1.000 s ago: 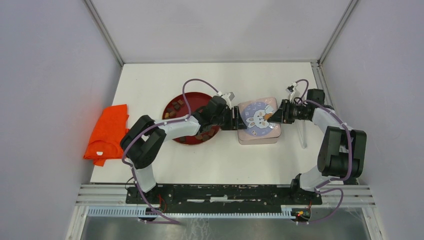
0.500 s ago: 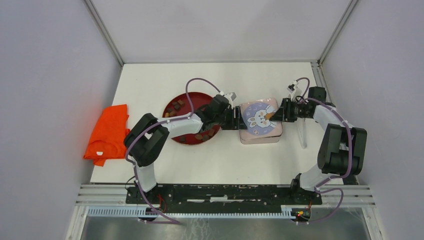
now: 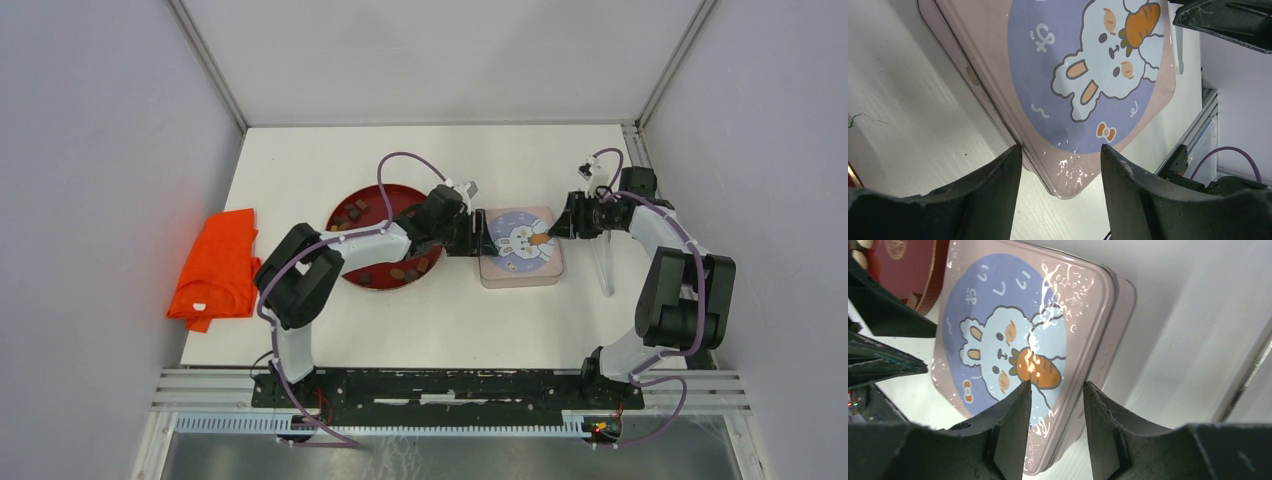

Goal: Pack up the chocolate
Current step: Close the box lid on the packing box.

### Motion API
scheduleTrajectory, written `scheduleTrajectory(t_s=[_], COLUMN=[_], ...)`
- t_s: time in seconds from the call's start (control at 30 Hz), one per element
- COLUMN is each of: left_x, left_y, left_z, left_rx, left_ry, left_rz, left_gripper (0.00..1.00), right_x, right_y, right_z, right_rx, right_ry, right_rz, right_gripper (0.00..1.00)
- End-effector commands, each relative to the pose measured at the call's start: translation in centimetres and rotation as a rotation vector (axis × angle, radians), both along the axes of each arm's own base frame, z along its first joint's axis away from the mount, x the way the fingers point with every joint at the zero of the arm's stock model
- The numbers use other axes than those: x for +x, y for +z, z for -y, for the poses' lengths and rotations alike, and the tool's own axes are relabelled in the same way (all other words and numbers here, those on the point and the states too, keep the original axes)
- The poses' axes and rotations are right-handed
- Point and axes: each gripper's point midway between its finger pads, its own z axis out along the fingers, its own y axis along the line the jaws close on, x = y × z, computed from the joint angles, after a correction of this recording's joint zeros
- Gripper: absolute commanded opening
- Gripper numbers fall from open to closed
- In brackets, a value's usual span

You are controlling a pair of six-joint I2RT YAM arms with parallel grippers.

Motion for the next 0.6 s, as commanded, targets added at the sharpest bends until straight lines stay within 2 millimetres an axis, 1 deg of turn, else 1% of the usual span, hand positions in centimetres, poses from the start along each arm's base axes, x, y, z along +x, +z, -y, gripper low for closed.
scheduleTrajectory(t_s=[0.0,0.1,0.2,0.27,0.33,0.43,0.5,0.57], left_x=[0.9,0.7,0.9,1.0,1.1,1.2,1.3,1.4], left_y=[1.2,0.9,0.8,0.8,0.7,0.9,1.0,1.0], left_z=[0.9,0.8,0.8,0.8,0.7,0.7,0.7,0.8], left_rx=[-0.013,0.008,0.016,0.023,0.035,0.045,0.047,0.049], left_ry=[-0.038,-0.043,-0.046,-0.045,-0.042,-0.038,-0.038,-0.039], left_rz=[0.049,0.033,0.030,0.029,0.028,0.032,0.032,0.031], left_gripper=[0.65,0.65,0.65,0.65,0.65,0.64,0.64,0.64], right_x=[2.2,2.4,2.7,2.5,2.2,1.9,1.5,0.9], right_y=[1.9,2.6,4.0,4.8,5.2,4.7,3.8,3.0], right_z=[2.4,3.3,3.6,3.0,2.3,2.3,2.3,1.8], right_rx=[-0.138,-0.195,-0.216,-0.209,-0.193,-0.201,-0.201,-0.171], right_ry=[-0.028,-0.037,-0.024,0.017,0.060,0.073,0.078,0.104], right_rz=[0.115,0.159,0.240,0.294,0.334,0.341,0.313,0.284], right_gripper=[0.49,0.49,0.49,0.49,0.48,0.47,0.48,0.48])
